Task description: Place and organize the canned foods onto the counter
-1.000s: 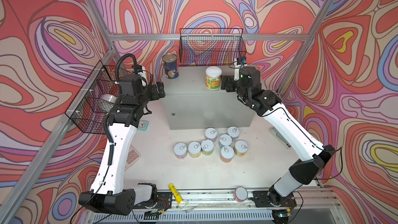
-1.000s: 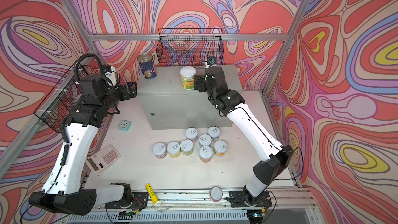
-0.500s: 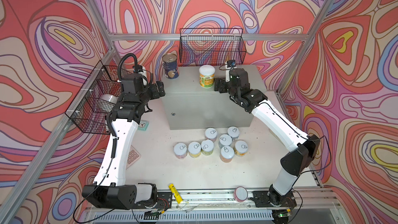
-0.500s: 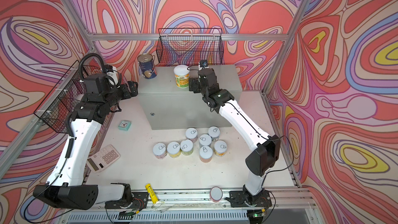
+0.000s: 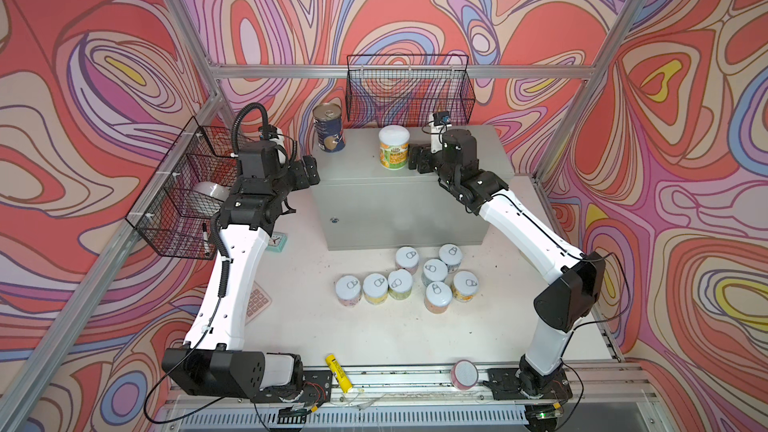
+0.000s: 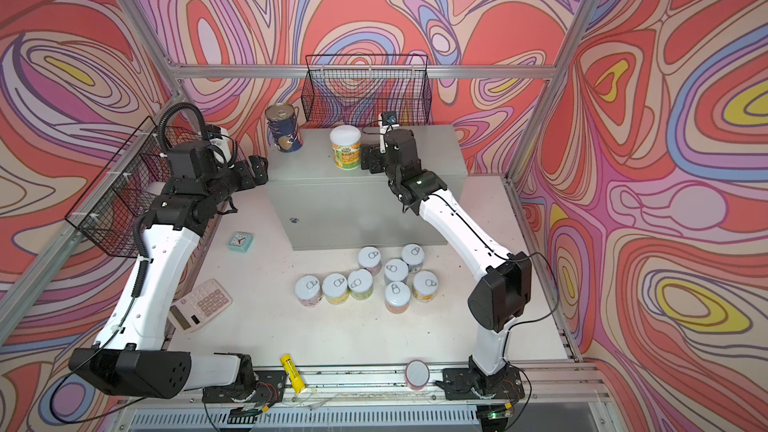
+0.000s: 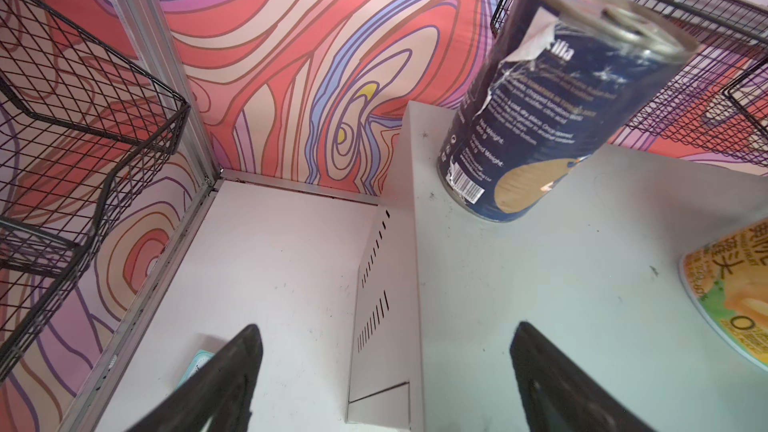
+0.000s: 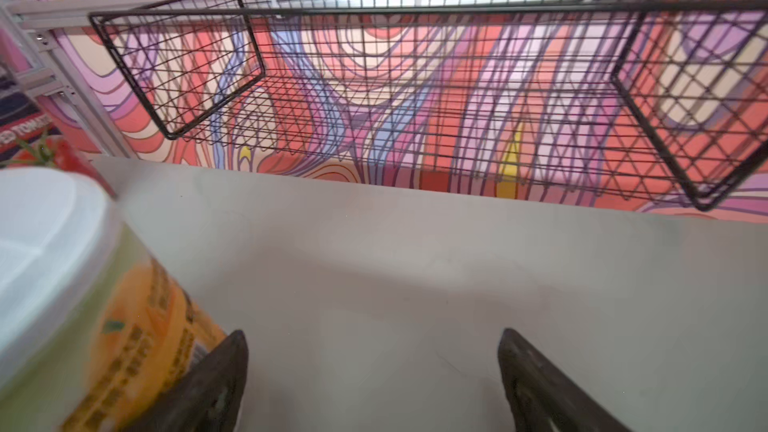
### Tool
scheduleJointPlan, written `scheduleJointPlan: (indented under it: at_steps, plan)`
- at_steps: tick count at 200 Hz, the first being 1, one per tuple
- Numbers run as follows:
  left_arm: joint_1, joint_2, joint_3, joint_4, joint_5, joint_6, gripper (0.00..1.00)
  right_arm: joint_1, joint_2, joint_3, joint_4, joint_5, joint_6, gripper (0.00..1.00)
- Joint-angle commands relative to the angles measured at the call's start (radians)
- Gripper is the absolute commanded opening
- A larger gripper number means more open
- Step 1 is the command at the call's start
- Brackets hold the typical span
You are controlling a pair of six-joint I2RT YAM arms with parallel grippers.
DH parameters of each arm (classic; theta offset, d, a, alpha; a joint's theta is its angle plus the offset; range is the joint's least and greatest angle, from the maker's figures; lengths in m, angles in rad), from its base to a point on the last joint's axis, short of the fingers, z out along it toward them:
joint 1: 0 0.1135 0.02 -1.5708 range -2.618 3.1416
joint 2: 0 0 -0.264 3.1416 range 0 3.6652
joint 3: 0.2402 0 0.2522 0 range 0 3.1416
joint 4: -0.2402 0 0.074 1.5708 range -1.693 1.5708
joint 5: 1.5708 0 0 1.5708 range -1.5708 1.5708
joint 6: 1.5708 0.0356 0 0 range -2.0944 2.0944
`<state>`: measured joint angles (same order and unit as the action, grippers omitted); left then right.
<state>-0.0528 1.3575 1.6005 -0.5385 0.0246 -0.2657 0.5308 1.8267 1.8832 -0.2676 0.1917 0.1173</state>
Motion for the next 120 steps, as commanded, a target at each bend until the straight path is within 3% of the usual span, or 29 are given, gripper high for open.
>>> scheduleJointPlan:
  at_steps: [1,60,120]
  plan:
    - [0.004,0.003,-0.011,0.026,-0.012,-0.003,0.95,0.003,0.029,0.040,0.037,-0.093,0.018,0.96]
    - [0.004,-0.017,-0.045,0.030,0.017,-0.024,0.94,0.049,0.074,0.065,0.031,-0.136,0.069,0.95]
    - [0.005,-0.050,-0.087,0.034,0.027,-0.040,0.93,0.115,0.193,0.215,-0.075,-0.066,0.129,0.95]
